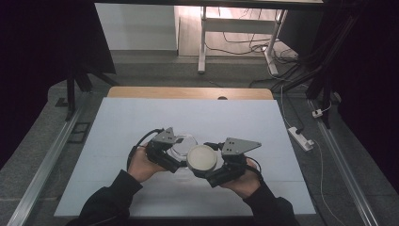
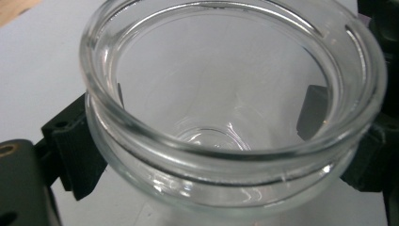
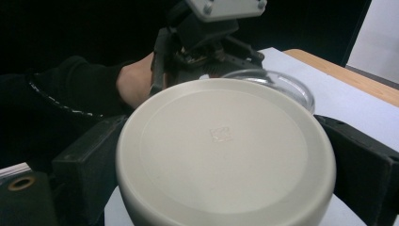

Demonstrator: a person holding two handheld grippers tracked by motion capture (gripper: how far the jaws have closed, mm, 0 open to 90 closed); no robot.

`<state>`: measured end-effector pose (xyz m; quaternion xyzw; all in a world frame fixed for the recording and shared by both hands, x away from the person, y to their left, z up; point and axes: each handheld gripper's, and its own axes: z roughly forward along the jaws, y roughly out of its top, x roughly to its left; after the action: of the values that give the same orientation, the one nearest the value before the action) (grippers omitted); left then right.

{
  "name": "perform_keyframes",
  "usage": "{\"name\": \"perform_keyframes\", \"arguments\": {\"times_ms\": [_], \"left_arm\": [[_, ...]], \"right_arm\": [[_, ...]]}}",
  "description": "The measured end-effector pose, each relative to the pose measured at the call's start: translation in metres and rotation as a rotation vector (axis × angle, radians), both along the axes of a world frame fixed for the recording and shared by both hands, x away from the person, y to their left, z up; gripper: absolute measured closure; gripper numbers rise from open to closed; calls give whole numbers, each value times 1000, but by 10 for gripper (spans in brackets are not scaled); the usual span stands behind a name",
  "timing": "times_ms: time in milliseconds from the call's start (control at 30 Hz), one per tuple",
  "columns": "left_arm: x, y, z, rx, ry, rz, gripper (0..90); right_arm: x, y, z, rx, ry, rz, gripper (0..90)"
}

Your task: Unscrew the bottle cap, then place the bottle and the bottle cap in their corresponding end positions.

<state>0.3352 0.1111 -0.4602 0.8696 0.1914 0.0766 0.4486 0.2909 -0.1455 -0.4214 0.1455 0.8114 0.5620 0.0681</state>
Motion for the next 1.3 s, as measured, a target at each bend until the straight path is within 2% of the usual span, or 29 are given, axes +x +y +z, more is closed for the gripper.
{"name": "perform_keyframes", "arguments": {"times_ms": [667,967,1300], "left_arm": [[15,-3,11,-26,-35,36,74],[23,-8,12,-28,-43,42,74],[31,-8,10,-40,-44,60,75]], "right_arm": [[-12,-5,-17,-7,12,-19,75],[-16,-1,-35,-39,17,-18,74],[-17,6,-44,-50,19,-9,74]]}}
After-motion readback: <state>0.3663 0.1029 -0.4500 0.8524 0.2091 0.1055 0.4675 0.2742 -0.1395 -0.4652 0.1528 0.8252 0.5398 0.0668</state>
